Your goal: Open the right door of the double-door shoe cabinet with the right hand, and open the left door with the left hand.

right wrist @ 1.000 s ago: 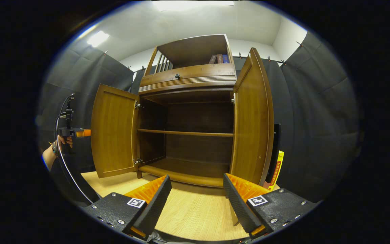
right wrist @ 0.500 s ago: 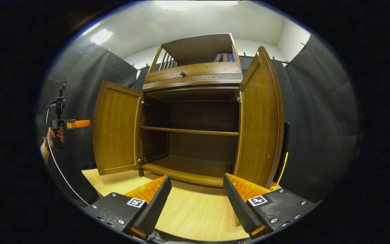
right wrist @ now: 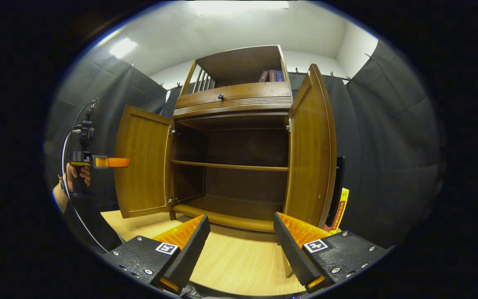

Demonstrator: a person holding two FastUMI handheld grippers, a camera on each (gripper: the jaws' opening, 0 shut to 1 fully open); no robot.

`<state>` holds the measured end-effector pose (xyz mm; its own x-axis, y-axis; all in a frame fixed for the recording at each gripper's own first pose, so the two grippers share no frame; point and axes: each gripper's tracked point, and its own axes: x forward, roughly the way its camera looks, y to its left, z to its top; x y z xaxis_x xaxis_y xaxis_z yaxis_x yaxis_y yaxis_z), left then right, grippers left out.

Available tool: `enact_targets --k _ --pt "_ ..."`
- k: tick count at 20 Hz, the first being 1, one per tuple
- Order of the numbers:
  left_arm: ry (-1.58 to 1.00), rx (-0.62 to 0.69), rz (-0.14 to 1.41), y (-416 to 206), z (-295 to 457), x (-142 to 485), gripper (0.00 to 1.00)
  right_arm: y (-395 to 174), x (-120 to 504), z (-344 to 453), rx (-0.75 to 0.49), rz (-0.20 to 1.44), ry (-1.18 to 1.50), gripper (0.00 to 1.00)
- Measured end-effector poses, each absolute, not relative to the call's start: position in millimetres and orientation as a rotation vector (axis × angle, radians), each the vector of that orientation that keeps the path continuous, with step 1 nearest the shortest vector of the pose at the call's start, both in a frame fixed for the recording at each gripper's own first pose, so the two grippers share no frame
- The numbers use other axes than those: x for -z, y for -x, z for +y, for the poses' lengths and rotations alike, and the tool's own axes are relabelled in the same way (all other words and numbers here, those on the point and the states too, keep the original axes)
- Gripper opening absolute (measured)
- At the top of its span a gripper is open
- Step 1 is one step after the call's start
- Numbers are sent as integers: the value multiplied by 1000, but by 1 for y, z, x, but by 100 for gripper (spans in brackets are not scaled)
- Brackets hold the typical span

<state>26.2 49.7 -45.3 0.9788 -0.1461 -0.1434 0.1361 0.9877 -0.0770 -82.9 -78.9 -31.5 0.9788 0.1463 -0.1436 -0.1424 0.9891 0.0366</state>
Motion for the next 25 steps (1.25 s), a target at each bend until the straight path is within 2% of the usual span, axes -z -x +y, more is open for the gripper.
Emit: enact_targets --k 1,4,5,8,10,14,15,16,25 --pt "58 139 155 -30 44 52 26 83 30 -81 -142 143 -26 98" --pt "49 158 146 -34 25 56 52 82 31 -86 -133 148 -28 98" --pt "38 170 132 -34 20 54 60 82 31 -87 -132 150 -33 94" --pt "-13 165 102 -33 14 53 84 81 28 -93 -119 147 -38 98" --pt "-13 150 88 -30 13 47 96 79 23 -96 -111 137 -39 98" --pt "-21 77 14 -25 27 27 96 78 11 -95 -111 118 -36 98" --pt "-22 72 14 -26 26 25 96 78 9 -94 -110 115 -30 94" --pt "-20 67 19 -26 27 24 96 78 8 -94 -109 112 -27 98" --pt "-40 41 43 -19 29 25 97 76 0 -71 -148 73 0 94"
